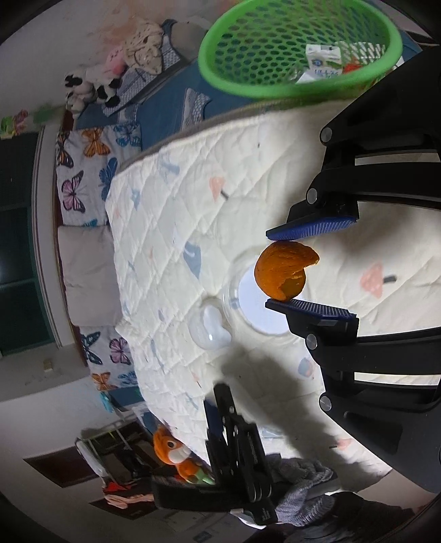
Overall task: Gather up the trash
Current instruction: 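Grasp the orange peel with the right gripper while the left gripper grasps the clear plastic box, then carry the orange peel and clear box over the green basket and open both grippers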
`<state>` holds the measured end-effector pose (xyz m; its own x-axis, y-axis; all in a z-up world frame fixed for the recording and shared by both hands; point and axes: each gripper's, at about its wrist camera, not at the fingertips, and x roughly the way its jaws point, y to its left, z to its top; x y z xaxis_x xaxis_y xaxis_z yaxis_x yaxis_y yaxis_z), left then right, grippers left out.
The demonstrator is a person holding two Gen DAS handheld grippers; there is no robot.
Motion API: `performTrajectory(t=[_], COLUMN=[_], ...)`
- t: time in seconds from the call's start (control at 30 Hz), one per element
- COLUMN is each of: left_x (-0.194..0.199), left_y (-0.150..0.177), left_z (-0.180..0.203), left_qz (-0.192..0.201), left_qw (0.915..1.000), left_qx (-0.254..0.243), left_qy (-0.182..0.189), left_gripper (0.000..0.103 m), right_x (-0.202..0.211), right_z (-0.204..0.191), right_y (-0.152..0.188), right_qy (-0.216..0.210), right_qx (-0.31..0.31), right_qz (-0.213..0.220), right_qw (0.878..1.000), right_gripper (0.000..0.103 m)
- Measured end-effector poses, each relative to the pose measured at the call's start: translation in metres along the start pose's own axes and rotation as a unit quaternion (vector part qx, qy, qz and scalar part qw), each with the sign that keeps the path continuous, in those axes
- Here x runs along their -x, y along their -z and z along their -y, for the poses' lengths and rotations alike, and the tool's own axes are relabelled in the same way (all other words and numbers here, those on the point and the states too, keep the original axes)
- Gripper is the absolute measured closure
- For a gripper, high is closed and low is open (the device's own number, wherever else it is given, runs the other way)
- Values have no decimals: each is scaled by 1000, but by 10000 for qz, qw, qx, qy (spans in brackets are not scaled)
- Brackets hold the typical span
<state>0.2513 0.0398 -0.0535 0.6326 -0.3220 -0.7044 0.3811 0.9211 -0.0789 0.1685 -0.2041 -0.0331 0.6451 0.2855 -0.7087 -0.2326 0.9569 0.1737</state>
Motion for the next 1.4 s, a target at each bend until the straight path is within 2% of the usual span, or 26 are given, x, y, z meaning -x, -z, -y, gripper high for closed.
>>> performTrajectory(t=[0.3,0.7,1.4], left_x=[30,45,34], left_y=[-6,-21,-53], left_z=[11,53,163], left_qz=[269,428,486], left_qw=[9992,9975,9892], left_qx=[209,65,-329], left_qy=[221,559,1343], left_gripper=[58,58,58], right_x=[30,56,96], right_z=[40,78,165], right_y=[12,29,63], right_qy=[322,564,1203], right_qx=[-406,-736,-1383], right_qz=[170,298,442], right_qw=[9985,9952,9821], right_gripper=[67,67,67])
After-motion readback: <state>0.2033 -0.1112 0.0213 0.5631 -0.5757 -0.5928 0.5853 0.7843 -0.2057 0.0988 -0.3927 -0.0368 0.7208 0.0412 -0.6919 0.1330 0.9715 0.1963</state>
